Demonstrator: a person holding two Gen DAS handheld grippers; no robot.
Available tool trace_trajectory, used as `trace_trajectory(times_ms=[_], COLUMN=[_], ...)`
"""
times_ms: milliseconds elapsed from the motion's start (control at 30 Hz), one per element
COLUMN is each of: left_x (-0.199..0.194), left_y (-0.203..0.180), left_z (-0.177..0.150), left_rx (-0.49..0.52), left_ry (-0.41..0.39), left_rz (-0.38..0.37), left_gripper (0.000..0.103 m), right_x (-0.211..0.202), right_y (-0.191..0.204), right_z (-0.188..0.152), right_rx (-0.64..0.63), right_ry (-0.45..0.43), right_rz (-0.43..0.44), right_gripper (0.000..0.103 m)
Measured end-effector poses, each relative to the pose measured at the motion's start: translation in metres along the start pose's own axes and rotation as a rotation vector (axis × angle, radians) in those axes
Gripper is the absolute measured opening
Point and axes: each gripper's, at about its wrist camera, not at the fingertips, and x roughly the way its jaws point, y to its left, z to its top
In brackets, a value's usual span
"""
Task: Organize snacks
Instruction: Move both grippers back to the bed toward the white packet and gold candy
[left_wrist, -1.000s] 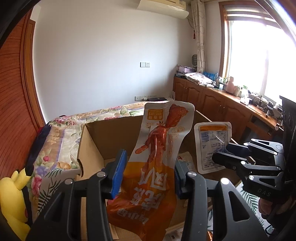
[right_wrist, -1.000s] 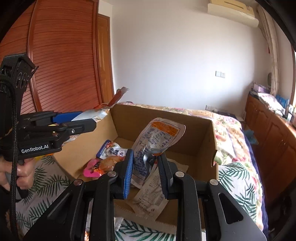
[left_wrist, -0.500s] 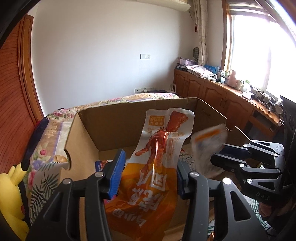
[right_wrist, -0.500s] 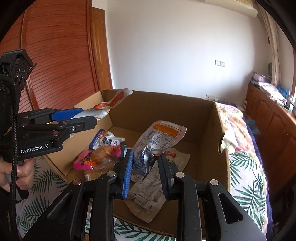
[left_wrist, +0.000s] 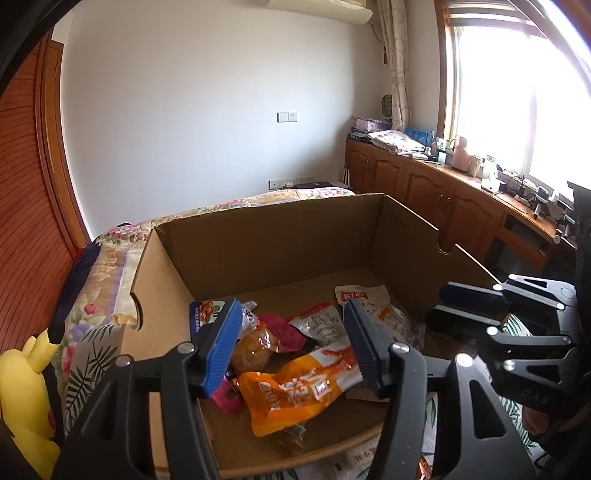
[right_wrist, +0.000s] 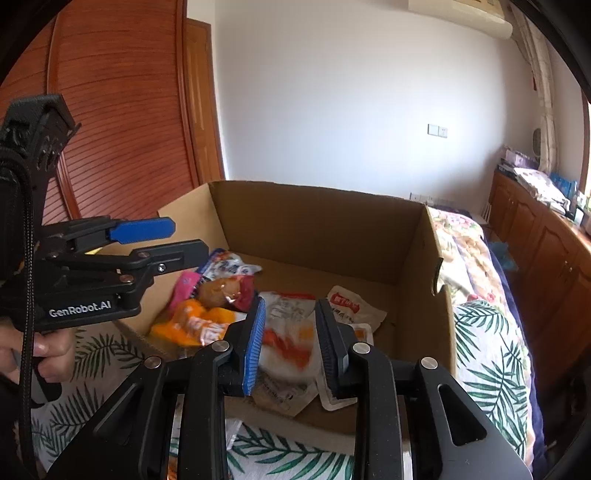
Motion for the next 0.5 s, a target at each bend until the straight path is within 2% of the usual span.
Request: trace_trajectory(times_ms=[167, 333, 500], left_x=[-0.014, -0.032, -0.050], left_y=[0.002, 0.002, 0.000], left_z=[-0.004, -0.008, -0.016], left_rx=[0.001, -0.002, 0.006], left_ry=[-0.015, -0.036, -0.045], left_rz=[0.011, 0.019, 0.017], left_gripper=[0.060, 0.069, 0.072], right_x=[-0.020, -0.035, -0.051], right_y=[0.006, 0.010, 0.017], right_z=[-0.002, -0.004, -0.013], right_rx=[0.002, 0.004, 0.013], right_ry=[-0.023, -0.034, -0.039], right_rz=[0.005, 0.004, 0.014], right_gripper=[0.030, 0.031, 0.037])
